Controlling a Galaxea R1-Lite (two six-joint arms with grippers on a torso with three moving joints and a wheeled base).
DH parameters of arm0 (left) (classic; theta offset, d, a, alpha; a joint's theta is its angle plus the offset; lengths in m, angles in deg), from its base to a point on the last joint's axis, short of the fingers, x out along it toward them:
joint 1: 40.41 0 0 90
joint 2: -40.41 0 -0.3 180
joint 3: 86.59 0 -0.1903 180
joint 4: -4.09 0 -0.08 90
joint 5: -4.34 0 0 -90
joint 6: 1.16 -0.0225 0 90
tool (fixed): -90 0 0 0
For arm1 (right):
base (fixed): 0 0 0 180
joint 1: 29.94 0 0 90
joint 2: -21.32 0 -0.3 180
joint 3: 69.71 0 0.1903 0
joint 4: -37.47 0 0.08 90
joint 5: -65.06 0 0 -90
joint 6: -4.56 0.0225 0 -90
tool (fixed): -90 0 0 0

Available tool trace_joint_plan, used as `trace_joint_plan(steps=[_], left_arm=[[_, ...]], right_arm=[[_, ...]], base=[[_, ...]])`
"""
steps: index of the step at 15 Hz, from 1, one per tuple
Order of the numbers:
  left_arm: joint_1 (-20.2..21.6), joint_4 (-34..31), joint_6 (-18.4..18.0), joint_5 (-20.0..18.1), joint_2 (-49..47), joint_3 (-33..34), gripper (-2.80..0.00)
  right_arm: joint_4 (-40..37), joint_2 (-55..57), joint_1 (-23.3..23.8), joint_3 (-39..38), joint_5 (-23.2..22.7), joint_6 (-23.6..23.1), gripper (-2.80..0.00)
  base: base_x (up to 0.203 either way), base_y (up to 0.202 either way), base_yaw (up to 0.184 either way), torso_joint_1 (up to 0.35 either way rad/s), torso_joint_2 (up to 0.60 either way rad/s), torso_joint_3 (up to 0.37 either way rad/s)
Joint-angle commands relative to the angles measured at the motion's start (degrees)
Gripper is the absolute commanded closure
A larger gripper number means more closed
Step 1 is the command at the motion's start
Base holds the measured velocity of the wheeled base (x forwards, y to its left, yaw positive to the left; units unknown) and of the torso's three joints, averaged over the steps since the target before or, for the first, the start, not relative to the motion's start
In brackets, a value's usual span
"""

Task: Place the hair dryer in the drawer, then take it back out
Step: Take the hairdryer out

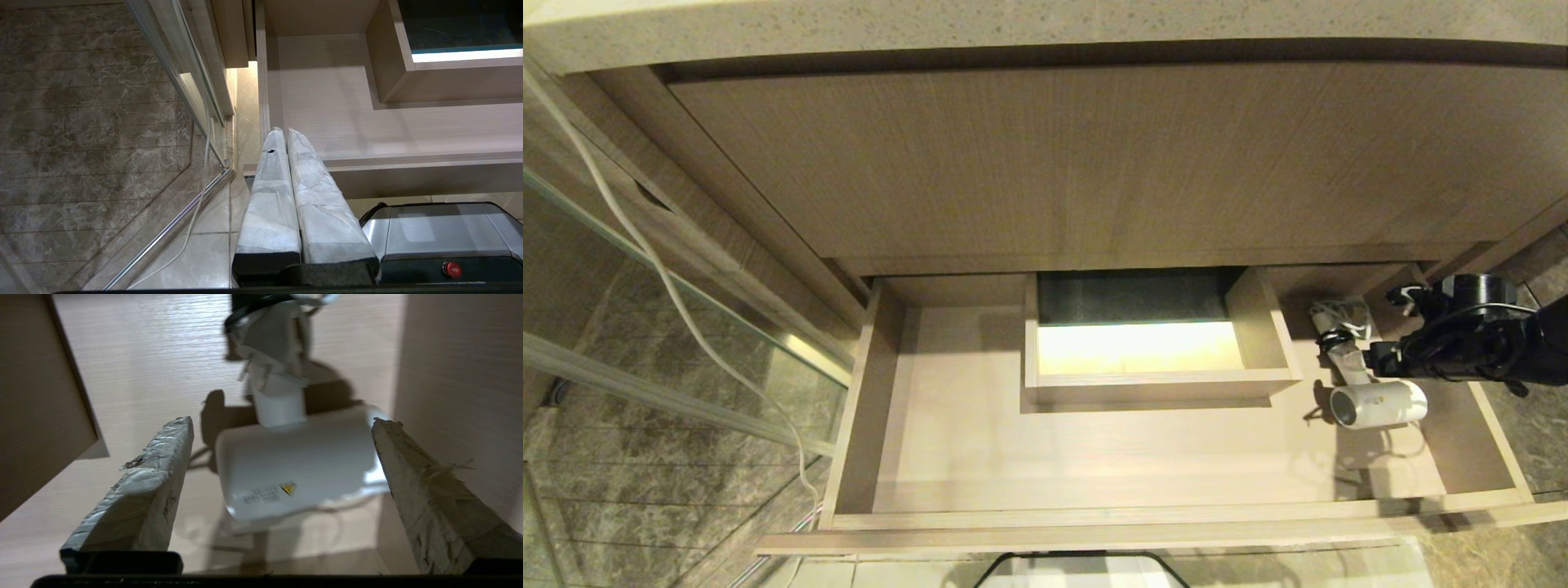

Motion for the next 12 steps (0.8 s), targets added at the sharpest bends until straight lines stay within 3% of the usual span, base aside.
trace_joint_plan(steps=[1, 12], left_arm=[[0.00, 0.01, -0.02, 0.02, 0.00, 0.09, 0.00], [0.00, 0.01, -0.02, 0.02, 0.00, 0.09, 0.00]], right_arm=[[0.21, 4.38, 0.07, 1.66, -0.33, -0.05, -2.80], [4.76, 10.94, 0.07, 7.24, -4.59, 0.12, -2.80]], base=[[0.000, 0.000, 0.000, 0.000, 0.00, 0.000], [0.000, 0.000, 0.000, 0.000, 0.00, 0.000]])
